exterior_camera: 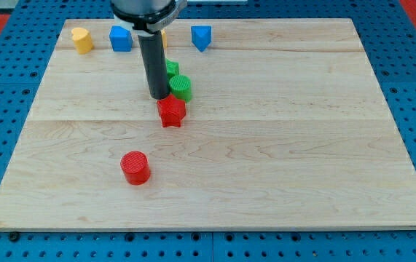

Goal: Push the heart blue cube along with hexagon towards the triangle

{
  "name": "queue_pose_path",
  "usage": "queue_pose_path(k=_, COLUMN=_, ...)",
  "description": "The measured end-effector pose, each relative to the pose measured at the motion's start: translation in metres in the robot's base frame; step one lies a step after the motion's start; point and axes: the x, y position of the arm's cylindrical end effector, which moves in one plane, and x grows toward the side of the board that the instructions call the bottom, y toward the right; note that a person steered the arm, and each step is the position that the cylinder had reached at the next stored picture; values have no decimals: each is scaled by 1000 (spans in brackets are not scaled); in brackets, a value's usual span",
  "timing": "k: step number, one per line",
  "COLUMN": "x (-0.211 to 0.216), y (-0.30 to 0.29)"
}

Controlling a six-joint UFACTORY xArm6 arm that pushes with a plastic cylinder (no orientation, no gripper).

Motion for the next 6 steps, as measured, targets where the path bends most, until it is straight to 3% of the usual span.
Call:
queue_pose_path(k=2, x=5, y=-154)
queue_pose_path(k=3, x=-18, y=-203)
queue_pose_path(k=4, x=-71, y=-213)
queue_pose_path(k=5, x=-117, y=-185)
queue_pose_path(k=6, x=-134, y=-184)
